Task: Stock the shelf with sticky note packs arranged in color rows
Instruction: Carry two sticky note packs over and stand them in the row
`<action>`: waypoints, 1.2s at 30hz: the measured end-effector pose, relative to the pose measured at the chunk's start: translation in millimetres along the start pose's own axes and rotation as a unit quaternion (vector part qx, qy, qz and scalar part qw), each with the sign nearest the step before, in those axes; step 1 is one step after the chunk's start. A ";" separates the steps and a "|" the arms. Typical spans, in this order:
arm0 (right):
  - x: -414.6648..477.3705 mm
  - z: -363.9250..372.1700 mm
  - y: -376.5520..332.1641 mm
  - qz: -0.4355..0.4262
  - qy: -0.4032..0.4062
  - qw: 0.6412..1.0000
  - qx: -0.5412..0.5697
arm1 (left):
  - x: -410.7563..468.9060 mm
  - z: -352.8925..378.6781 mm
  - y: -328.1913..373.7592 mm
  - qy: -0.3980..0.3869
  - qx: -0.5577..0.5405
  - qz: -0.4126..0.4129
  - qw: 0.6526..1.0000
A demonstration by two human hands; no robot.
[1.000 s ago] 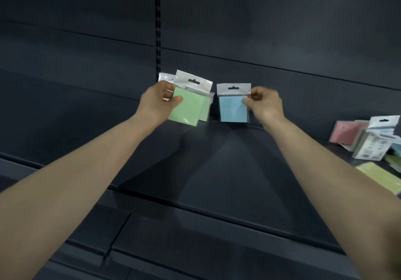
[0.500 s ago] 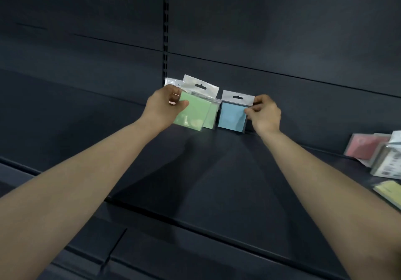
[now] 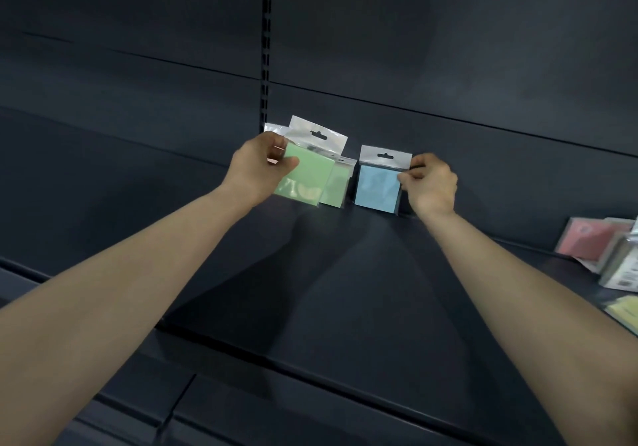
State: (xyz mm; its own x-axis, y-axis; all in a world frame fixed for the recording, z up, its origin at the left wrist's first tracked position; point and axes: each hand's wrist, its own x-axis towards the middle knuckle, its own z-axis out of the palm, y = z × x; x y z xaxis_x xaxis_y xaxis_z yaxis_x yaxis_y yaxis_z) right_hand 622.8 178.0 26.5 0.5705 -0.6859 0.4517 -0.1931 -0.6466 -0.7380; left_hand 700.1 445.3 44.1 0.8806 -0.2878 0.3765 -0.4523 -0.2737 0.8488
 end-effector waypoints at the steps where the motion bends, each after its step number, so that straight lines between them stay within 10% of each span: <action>1: 0.8 -0.8 1.0 0.008 -0.004 1.000 0.007 | 0.7 1.2 -0.4 -0.002 -0.001 0.000 1.000; 24: -10.6 -7.3 2.9 -0.140 0.103 0.984 -0.046 | 3.2 16.5 -5.0 -0.031 0.005 -0.003 1.000; 36: -32.3 -16.4 -70.4 -0.205 -0.202 0.957 0.024 | -2.1 21.1 0.4 -0.057 -0.051 -0.003 0.997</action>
State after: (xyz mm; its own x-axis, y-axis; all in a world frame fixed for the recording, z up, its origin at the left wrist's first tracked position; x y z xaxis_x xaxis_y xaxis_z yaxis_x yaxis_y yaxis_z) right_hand 604.9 240.2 72.1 0.8547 -0.1858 0.4847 0.1445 -0.8116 -0.5660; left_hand 695.1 426.5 35.9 0.8589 -0.3907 0.3311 -0.4249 -0.1829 0.8865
